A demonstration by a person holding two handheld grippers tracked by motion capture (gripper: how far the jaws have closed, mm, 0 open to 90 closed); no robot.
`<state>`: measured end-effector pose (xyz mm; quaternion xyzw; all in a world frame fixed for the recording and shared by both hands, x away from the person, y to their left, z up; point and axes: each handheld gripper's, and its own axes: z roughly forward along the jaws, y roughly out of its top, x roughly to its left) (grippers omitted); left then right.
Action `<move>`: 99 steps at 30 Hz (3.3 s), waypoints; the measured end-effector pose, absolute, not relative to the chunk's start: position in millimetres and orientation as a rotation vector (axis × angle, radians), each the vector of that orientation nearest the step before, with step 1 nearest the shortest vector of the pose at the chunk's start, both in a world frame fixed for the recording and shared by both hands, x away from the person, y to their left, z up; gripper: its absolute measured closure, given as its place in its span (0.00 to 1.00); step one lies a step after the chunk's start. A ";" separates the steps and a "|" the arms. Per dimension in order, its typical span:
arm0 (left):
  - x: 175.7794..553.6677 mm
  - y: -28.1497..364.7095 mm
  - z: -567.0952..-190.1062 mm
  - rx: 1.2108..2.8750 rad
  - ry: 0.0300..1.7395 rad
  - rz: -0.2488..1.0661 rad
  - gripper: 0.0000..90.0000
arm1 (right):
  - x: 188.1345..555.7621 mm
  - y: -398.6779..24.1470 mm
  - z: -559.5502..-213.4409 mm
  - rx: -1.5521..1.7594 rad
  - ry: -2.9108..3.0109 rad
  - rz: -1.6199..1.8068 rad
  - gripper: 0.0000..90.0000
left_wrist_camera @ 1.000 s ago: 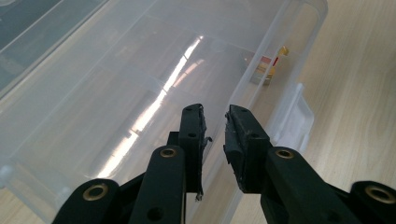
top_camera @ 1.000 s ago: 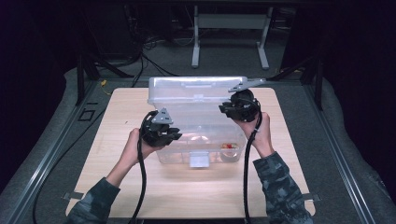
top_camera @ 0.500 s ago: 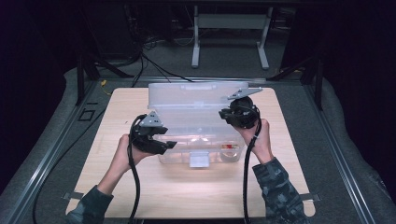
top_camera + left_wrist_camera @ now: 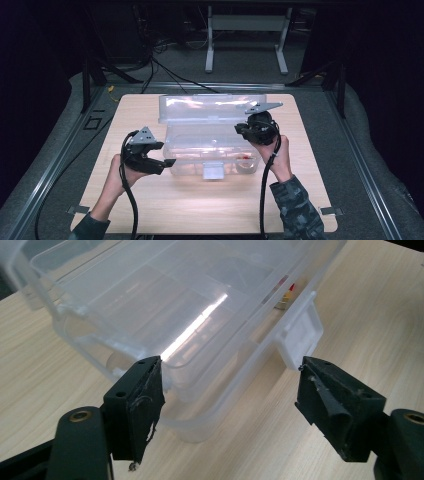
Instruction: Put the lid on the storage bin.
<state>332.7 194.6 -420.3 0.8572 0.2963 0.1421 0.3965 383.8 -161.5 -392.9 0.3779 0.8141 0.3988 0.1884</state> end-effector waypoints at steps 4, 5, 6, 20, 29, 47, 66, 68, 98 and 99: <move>333.3 204.3 -428.5 2.166 0.789 0.336 0.26 | 379.0 -163.9 -397.4 1.074 2.280 1.106 0.93; 333.5 206.1 -430.3 2.170 0.796 0.334 0.25 | 377.7 -164.7 -399.0 1.074 2.276 1.114 0.93; 333.8 209.2 -433.4 2.170 0.811 0.332 0.25 | 376.6 -165.3 -399.8 1.080 2.280 1.109 0.93; 335.6 228.9 -457.5 2.163 0.906 0.281 0.22 | 363.6 -167.2 -407.0 1.080 2.274 1.093 0.93; 337.0 229.7 -469.4 2.164 0.932 0.291 0.21 | 349.1 -174.6 -409.4 1.097 2.236 1.108 0.93; 336.2 232.0 -489.6 2.174 0.987 0.287 0.17 | 331.7 -178.7 -429.0 1.134 2.231 1.115 0.91; 337.6 238.0 -497.9 2.159 1.002 0.280 0.17 | 322.2 -180.6 -454.1 1.183 2.276 1.054 0.91; 338.0 238.2 -498.6 2.148 1.014 0.283 0.17 | 322.6 -181.2 -459.2 1.193 2.289 1.054 0.91; 316.8 274.2 -551.6 2.093 1.237 0.344 0.01 | 303.1 -263.0 -536.1 1.489 2.188 0.837 0.16; 316.6 275.1 -554.1 2.090 1.244 0.350 0.00 | 303.3 -266.1 -541.0 1.512 2.168 0.824 0.15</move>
